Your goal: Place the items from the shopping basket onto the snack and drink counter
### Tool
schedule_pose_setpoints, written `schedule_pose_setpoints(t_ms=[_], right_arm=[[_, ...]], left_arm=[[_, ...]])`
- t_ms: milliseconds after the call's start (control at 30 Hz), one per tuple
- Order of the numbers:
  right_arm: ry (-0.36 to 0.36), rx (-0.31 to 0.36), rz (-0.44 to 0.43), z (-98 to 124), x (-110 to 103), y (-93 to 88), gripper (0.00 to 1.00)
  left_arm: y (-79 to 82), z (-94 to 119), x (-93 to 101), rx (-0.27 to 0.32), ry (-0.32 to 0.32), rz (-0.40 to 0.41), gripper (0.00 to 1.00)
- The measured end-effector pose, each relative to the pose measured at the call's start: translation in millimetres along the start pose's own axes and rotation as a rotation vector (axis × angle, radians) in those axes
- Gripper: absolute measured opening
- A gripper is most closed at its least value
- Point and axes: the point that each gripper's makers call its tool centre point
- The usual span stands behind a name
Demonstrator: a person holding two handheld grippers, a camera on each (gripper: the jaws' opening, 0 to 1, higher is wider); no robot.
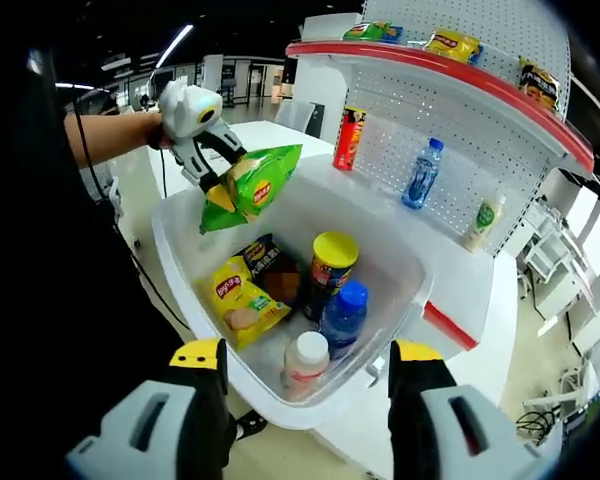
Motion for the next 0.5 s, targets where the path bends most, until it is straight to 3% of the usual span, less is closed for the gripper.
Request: schedule_pose_setpoints(t_ms=[500], right_arm=[[0.026, -0.006, 0.022, -3.7, -2.1, 2.1, 0.63]], left_arm=[[35.2, 43.0, -39.8, 0.161, 0.221, 0.092, 0.39]])
Point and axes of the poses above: the point that each gripper's makers call its tool centre point, and the gripper's own axes: z roughly backward along the fingers, x roughly to its right, y roughly out of its top
